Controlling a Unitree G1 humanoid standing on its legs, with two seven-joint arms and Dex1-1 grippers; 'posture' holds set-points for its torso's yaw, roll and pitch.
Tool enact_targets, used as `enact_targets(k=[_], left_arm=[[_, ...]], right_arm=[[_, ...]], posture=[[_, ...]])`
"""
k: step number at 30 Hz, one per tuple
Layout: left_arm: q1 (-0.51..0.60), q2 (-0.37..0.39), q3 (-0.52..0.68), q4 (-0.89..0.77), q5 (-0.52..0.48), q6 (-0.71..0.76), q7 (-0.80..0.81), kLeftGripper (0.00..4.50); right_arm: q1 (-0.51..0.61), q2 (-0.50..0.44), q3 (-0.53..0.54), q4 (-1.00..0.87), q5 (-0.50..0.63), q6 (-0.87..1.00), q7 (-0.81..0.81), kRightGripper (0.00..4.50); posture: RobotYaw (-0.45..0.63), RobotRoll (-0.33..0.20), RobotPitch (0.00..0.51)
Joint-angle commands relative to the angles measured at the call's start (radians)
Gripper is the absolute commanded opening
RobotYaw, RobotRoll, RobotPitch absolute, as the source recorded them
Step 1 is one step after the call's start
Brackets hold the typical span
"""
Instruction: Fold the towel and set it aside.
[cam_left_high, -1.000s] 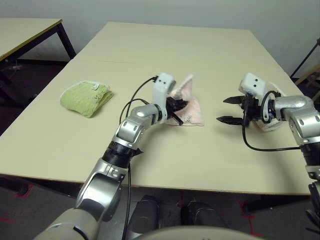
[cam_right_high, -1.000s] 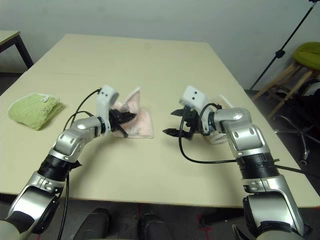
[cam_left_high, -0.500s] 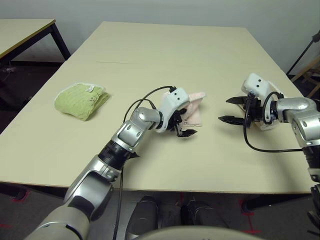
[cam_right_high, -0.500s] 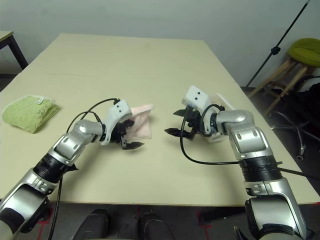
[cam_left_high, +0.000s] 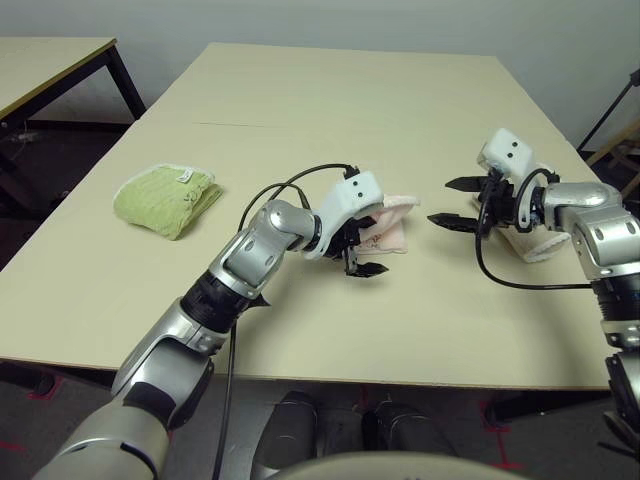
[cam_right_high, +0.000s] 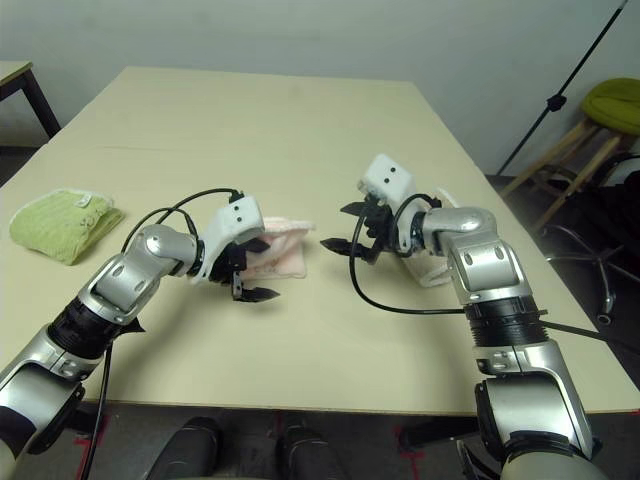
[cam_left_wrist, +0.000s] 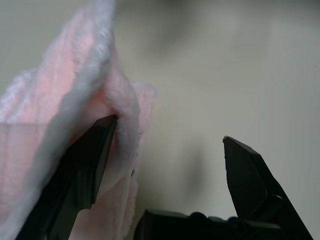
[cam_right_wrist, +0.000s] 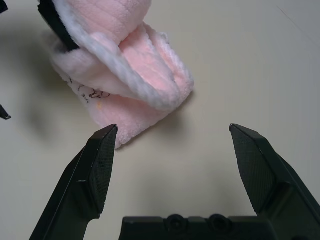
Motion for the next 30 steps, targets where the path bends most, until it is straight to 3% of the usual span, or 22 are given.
enact_targets(k=[1, 6, 11, 20, 23, 30], left_arm=[[-0.029, -0.001, 0.017, -0.008, -0.007, 0.016, -0.009, 4.46], [-0.049, 0.005, 0.010, -0.003, 0.017, 0.003, -0.001, 4.46], [-0.031, 0.018, 0.068, -0.044, -0.032, 0.058, -0.002, 4.46], [0.045, 0.066, 0.368, -0.060, -0.178, 0.206, 0.106, 4.46], [0.067, 0.090, 0.448, -0.037, -0.203, 0.208, 0.144, 4.50], [0.096, 0.077, 0.506, -0.025, -0.241, 0.198, 0.210, 2.25]], right_arm=[[-0.005, -0.001, -0.006, -0.009, 0.010, 0.004, -0.005, 4.50], [-0.009, 0.001, -0.004, -0.009, 0.012, 0.005, -0.011, 4.50], [-0.019, 0.013, -0.008, -0.024, 0.033, 0.019, -0.015, 4.50], [-0.061, 0.071, -0.026, -0.090, 0.126, 0.107, -0.024, 4.50], [-0.083, 0.089, -0.032, -0.110, 0.167, 0.149, -0.021, 3.91], [-0.109, 0.133, 0.001, -0.125, 0.198, 0.184, -0.030, 1.30]], posture=[[0.06, 0.000, 0.072], [0.06, 0.000, 0.072], [0.07, 0.000, 0.072], [0.09, 0.000, 0.070], [0.10, 0.000, 0.068], [0.11, 0.000, 0.061]])
